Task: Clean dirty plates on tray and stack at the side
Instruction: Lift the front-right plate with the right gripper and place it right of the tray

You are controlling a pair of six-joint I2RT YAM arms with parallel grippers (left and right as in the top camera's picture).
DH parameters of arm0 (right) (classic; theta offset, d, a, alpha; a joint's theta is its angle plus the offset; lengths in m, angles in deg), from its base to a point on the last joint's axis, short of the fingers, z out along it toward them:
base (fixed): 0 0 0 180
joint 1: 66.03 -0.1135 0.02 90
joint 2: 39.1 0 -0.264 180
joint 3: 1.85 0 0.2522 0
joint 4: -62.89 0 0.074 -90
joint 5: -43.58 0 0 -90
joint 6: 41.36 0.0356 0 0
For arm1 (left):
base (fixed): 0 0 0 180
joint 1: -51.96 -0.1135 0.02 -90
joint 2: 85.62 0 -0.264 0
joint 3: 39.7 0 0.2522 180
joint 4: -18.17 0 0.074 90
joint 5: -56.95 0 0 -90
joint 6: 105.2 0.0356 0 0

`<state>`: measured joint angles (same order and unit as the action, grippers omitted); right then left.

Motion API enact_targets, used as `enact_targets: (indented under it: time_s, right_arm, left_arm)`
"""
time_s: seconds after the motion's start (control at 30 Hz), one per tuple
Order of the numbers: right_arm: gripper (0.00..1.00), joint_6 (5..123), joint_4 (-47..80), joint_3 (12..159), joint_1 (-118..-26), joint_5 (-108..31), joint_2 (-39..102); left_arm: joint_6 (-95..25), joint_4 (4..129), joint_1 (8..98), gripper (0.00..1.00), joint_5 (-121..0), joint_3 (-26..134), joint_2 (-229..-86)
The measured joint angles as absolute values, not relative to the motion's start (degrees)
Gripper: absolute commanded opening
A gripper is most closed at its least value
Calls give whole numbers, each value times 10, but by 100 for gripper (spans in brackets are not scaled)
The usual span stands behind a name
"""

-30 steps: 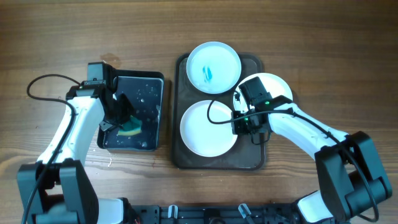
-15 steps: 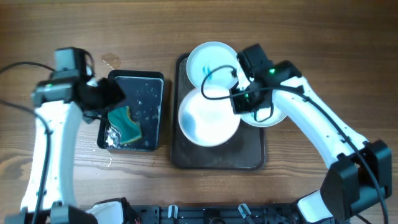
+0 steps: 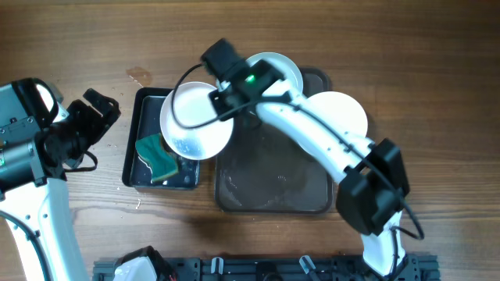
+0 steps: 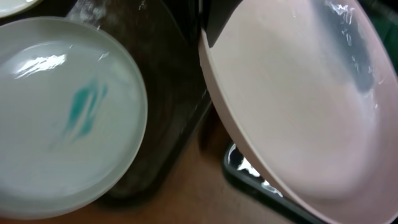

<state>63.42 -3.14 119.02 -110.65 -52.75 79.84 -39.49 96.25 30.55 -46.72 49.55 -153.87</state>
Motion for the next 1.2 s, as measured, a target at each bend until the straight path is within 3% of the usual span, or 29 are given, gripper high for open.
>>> enact_targets:
  time_s: [0.2, 0.4, 1.2]
  right_arm:
    - [4, 640, 18, 1197, -1216, -780, 798]
    - [4, 640, 34, 1197, -1277, -940, 797]
    - [4, 575, 68, 1197, -1360, -1197, 797]
  left_arm:
    - [-395, 962, 305, 100, -469, 495, -1539]
    - [-395, 963, 305, 100, -469, 495, -1539]
    - [-395, 963, 305, 100, -469, 495, -1539]
